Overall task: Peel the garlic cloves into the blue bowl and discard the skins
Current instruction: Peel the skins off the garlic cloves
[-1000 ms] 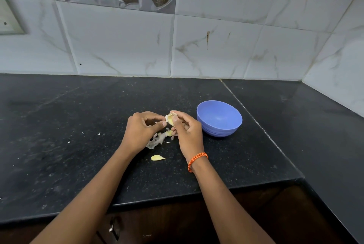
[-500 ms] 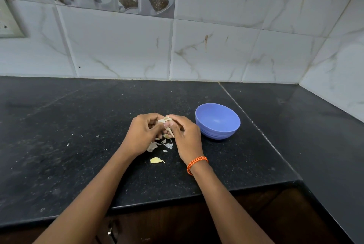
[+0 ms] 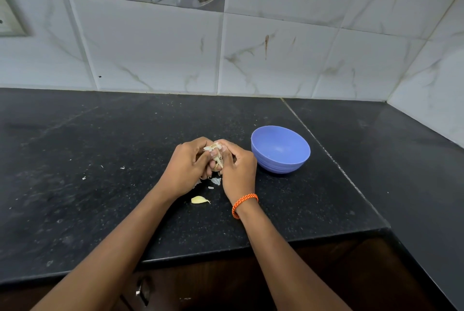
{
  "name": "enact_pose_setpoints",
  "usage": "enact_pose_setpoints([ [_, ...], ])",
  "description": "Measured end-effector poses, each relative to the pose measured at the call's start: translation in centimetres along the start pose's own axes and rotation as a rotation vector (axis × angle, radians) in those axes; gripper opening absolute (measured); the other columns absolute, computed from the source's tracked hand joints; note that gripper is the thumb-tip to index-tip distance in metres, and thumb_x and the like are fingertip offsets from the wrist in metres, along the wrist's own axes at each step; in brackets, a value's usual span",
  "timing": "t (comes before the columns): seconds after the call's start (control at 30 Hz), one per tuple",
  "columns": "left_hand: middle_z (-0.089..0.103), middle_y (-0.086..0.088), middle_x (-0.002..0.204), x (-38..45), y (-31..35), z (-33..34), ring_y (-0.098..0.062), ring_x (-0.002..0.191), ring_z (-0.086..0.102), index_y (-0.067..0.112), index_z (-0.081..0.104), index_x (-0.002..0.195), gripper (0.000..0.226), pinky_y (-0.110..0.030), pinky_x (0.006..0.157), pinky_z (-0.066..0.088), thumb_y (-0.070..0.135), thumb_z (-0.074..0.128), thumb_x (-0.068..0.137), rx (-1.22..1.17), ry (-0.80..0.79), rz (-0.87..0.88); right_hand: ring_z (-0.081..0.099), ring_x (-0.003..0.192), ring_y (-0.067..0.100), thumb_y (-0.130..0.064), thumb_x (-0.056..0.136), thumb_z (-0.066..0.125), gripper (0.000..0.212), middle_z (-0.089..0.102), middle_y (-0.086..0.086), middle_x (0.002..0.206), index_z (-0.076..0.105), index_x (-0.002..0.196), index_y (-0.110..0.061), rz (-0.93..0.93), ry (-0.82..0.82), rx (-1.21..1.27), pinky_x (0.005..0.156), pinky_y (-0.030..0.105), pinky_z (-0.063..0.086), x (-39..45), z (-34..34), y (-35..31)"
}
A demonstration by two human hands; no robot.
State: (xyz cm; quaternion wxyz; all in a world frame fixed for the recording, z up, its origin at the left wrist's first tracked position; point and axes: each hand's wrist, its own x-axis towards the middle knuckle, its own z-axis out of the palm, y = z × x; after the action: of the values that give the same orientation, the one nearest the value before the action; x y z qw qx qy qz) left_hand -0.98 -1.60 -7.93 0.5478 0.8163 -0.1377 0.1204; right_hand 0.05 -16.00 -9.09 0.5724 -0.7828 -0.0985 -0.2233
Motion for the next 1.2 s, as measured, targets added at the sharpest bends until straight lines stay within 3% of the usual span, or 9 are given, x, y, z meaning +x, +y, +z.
enact_pose_setpoints([
  [0.1, 0.07, -0.005, 0.073, 0.1, -0.2, -0.1, -0.018, 0.06, 0.067, 0.013, 0.073, 0.104, 0.018, -0.036, 0.061, 0.06, 0.016, 0.057, 0.112, -0.011, -0.025, -0.007, 0.072, 0.098, 0.009, -0.008, 0.107, 0.057, 0.025, 0.08, 0.0, 0.106, 0.081, 0.114, -0.01, -0.003, -0.033, -0.034, 0.086, 0.019, 0.057, 0.1, -0.4, 0.0],
  [0.23, 0.07, -0.004, 0.074, 0.1, -0.1, -0.5, -0.019, 0.062, 0.065, 0.014, 0.073, 0.104, 0.017, -0.033, 0.062, 0.057, 0.024, 0.061, 0.111, -0.053, -0.059, -0.003, 0.074, 0.093, 0.011, -0.015, 0.107, 0.059, 0.023, 0.08, -0.007, 0.1, 0.081, 0.112, -0.016, 0.031, -0.038, 0.017, 0.081, 0.035, 0.062, 0.0, -0.7, 0.6],
  [0.3, 0.067, 0.001, 0.071, 0.3, -0.2, -0.7, -0.016, 0.061, 0.061, 0.016, 0.073, 0.102, 0.018, -0.029, 0.059, 0.052, 0.028, 0.062, 0.11, -0.063, -0.003, -0.008, 0.074, 0.087, 0.012, -0.017, 0.106, 0.061, 0.021, 0.079, -0.008, 0.095, 0.081, 0.111, -0.018, 0.082, 0.016, 0.026, 0.078, 0.036, 0.063, 0.0, -0.8, 0.7],
  [0.47, 0.063, 0.001, 0.069, 0.6, -0.7, -1.3, -0.011, 0.059, 0.052, 0.017, 0.076, 0.097, 0.023, -0.025, 0.057, 0.044, 0.034, 0.065, 0.108, -0.163, 0.196, -0.076, 0.07, 0.086, 0.004, -0.02, 0.099, 0.074, 0.011, 0.077, -0.011, 0.089, 0.083, 0.105, -0.02, 0.037, -0.027, -0.067, 0.073, 0.014, 0.056, -0.2, -1.5, 0.4],
  [0.6, 0.067, -0.004, 0.071, 0.5, -0.6, -1.5, -0.015, 0.062, 0.052, 0.019, 0.082, 0.096, 0.021, -0.022, 0.058, 0.045, 0.035, 0.071, 0.105, -0.238, 0.246, -0.093, 0.06, 0.093, 0.012, -0.028, 0.101, 0.071, 0.013, 0.075, -0.01, 0.092, 0.083, 0.106, -0.025, 0.002, -0.148, -0.247, 0.077, 0.027, 0.053, -0.5, -1.5, 0.4],
  [0.7, 0.066, -0.007, 0.068, 0.4, -0.8, -1.6, -0.015, 0.062, 0.054, 0.023, 0.086, 0.101, 0.017, -0.024, 0.061, 0.045, 0.036, 0.075, 0.101, -0.252, 0.259, -0.113, 0.063, 0.098, 0.013, -0.027, 0.105, 0.064, 0.019, 0.076, -0.009, 0.097, 0.083, 0.105, -0.024, 0.048, -0.099, -0.226, 0.084, 0.034, 0.056, -0.4, -1.6, 0.4],
  [0.87, 0.069, -0.002, 0.065, 0.4, -0.4, -1.3, -0.013, 0.06, 0.058, 0.022, 0.085, 0.11, 0.016, -0.018, 0.058, 0.045, 0.031, 0.078, 0.099, -0.247, 0.25, -0.087, 0.069, 0.088, 0.003, -0.023, 0.107, 0.058, 0.021, 0.077, -0.008, 0.09, 0.08, 0.105, -0.021, 0.119, -0.076, 0.043, 0.075, 0.015, 0.053, -0.6, -1.7, -0.8],
  [1.07, 0.082, -0.008, 0.091, 0.1, -0.1, -1.3, -0.021, 0.066, 0.069, 0.019, 0.083, 0.115, 0.02, -0.026, 0.055, 0.048, 0.02, 0.082, 0.095, -0.259, 0.126, -0.066, 0.075, 0.081, 0.011, -0.009, 0.098, 0.072, 0.01, 0.078, -0.006, 0.088, 0.081, 0.1, -0.015, 0.078, -0.006, 0.097, 0.072, 0.031, 0.064, 0.1, -1.8, -1.0],
  [1.2, 0.083, 0.001, 0.1, -0.1, 0.2, -1.7, -0.021, 0.072, 0.074, 0.022, 0.085, 0.109, 0.02, -0.027, 0.056, 0.05, 0.034, 0.071, 0.103, -0.17, 0.105, -0.048, 0.076, 0.085, 0.014, -0.01, 0.098, 0.073, 0.011, 0.079, -0.009, 0.09, 0.081, 0.098, -0.018, 0.055, 0.075, 0.087, 0.072, 0.041, 0.066, 0.6, -2.5, -0.7],
])
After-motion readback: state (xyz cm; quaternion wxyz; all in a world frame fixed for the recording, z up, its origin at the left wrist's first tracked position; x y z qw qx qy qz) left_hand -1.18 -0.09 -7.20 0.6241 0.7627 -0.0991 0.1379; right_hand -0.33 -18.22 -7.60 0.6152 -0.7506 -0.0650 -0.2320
